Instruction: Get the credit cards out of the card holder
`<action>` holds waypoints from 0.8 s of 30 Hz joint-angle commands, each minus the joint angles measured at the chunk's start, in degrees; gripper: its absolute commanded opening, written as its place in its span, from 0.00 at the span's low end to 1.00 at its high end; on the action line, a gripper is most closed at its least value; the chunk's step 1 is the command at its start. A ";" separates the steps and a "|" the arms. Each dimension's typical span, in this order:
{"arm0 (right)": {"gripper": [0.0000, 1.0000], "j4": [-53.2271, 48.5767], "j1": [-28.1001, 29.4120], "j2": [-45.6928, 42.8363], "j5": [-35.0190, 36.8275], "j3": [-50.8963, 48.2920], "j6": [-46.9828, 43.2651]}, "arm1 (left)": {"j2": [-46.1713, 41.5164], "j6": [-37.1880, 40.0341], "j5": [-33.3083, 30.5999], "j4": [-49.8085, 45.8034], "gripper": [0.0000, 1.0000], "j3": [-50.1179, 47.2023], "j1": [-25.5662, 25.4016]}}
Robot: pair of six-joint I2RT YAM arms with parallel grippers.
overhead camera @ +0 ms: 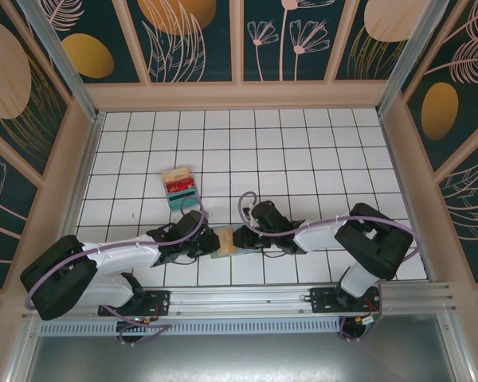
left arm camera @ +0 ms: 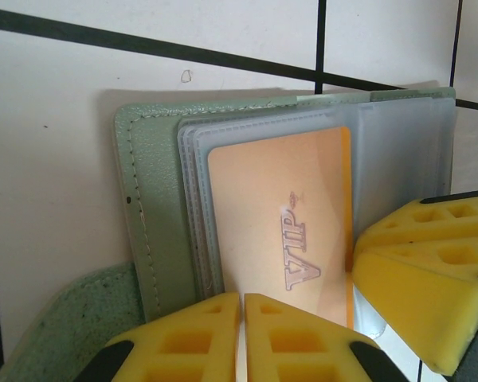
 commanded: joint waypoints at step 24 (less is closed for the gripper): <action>0.00 -2.48 -2.21 -6.59 0.57 -2.70 -1.70 | -1.31 0.18 -1.38 -3.09 0.09 -0.88 -0.20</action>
